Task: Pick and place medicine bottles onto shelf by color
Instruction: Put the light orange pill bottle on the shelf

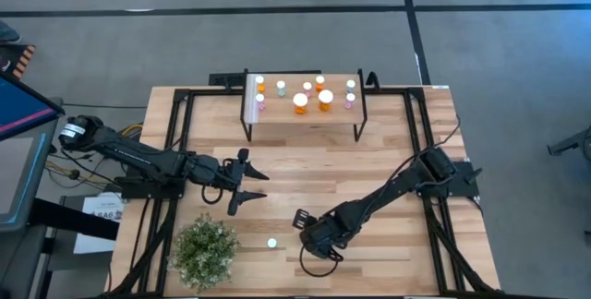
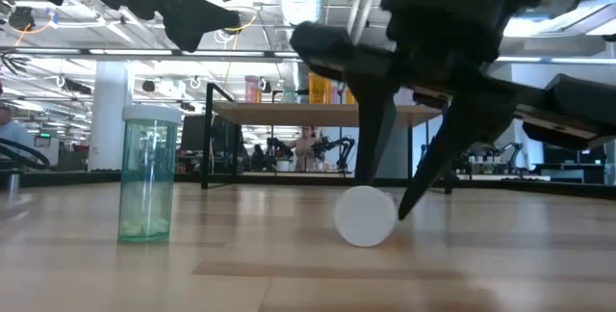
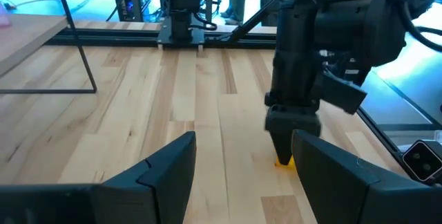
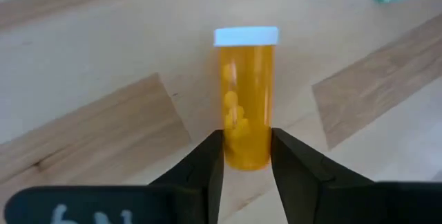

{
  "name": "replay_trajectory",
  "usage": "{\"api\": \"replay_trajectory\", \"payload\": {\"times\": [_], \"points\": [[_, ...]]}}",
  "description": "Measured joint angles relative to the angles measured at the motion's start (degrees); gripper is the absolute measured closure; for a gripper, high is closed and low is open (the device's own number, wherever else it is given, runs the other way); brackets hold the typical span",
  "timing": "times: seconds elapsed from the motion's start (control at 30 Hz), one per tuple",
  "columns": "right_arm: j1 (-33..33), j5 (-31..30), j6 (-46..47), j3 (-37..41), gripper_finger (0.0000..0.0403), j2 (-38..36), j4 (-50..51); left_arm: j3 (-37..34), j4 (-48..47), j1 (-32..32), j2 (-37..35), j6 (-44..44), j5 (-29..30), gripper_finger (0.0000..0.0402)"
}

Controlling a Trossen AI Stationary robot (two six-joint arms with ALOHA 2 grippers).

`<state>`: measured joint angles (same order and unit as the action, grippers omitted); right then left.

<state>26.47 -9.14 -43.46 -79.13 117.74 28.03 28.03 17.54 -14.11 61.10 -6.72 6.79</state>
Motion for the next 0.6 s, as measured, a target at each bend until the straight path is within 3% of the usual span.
{"api": "replay_trajectory", "payload": {"times": [0.37, 0.6], "points": [[-0.4, 0.2, 3.8, -0.1, 0.0276, 1.2, -0.2, 0.0, 0.0, 0.0, 0.0, 0.0, 0.0, 0.0176], [-1.4, 0.4, 10.7, -1.5, 0.0292, 1.6, 0.4, 0.0, 0.0, 0.0, 0.0, 0.0, -0.1, 0.0176]]}}
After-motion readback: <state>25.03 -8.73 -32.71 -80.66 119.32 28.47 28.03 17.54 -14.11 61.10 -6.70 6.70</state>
